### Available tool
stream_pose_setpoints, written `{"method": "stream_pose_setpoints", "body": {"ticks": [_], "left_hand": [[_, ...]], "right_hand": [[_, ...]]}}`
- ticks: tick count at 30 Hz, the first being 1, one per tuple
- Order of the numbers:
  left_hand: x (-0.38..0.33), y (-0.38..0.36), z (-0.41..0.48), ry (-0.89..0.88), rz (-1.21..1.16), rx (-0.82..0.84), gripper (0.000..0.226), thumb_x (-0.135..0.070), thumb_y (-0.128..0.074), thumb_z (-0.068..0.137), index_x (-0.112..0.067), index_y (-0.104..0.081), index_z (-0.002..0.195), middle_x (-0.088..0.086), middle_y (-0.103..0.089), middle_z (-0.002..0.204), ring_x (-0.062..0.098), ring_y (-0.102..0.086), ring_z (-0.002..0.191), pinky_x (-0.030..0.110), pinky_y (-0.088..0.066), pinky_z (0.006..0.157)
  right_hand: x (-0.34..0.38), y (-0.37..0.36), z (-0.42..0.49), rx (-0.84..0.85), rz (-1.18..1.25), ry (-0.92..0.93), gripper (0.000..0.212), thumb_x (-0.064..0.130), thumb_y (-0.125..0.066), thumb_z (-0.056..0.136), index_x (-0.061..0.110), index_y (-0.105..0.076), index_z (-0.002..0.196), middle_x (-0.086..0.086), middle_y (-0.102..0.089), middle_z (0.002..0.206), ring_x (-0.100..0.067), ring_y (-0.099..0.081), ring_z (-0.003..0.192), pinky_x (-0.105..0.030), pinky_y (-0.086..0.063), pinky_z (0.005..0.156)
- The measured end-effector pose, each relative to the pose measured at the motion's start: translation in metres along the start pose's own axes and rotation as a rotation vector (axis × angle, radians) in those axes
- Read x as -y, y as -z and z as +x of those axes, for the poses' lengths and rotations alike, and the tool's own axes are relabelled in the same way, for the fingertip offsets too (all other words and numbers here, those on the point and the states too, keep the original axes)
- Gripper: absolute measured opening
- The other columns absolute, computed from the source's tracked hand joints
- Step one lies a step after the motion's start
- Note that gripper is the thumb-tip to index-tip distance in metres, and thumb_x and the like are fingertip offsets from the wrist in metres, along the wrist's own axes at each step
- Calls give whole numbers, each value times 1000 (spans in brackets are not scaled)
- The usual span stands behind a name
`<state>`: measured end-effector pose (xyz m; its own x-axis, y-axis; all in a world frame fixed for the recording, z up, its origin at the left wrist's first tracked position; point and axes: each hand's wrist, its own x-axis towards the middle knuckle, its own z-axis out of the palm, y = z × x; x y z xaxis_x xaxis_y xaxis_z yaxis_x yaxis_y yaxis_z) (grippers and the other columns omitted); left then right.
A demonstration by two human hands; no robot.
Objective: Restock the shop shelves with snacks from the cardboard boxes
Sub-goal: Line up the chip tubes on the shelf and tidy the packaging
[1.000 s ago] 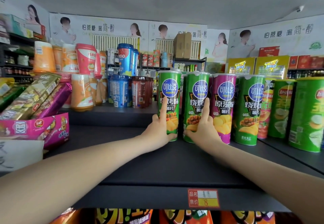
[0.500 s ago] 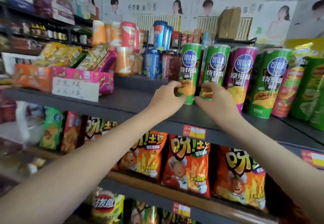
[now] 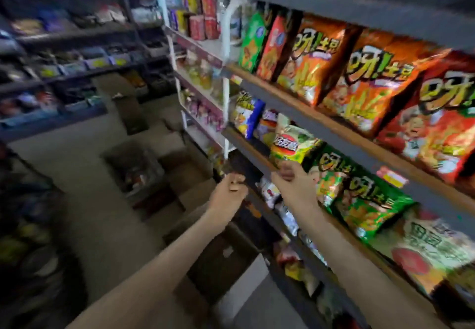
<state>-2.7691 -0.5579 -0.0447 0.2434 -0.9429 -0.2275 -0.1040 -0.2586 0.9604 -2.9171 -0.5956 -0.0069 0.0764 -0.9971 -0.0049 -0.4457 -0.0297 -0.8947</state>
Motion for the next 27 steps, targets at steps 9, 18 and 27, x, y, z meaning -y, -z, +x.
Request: {"method": "stream_pose_setpoints", "body": {"ticks": [9, 18, 27], "left_hand": [[121, 168, 33, 423, -1, -325, 23, -12, -53, 95, -27, -54, 113, 3, -59, 110, 24, -62, 93, 42, -56, 83], [167, 370, 99, 470, -18, -453, 39, -5, -52, 93, -15, -46, 130, 6, -57, 95, 18, -56, 69, 33, -50, 62], [174, 499, 208, 497, -52, -504, 46, -4, -55, 93, -17, -44, 135, 18, -59, 120, 26, -61, 88, 29, -50, 65]], "right_hand": [[-1, -187, 27, 238, 17, -265, 38, 20, -62, 93, 14, -46, 127, 1, -52, 108, -15, -51, 97, -28, -41, 80], [78, -412, 84, 400, 2, -291, 44, 25, -63, 93, 14, -46, 132, -3, -54, 121, -13, -49, 98, -23, -39, 74], [107, -536, 178, 449, -81, -361, 40, 27, -64, 92, 16, -48, 128, -5, -53, 126, -19, -52, 108, -32, -45, 90]]}}
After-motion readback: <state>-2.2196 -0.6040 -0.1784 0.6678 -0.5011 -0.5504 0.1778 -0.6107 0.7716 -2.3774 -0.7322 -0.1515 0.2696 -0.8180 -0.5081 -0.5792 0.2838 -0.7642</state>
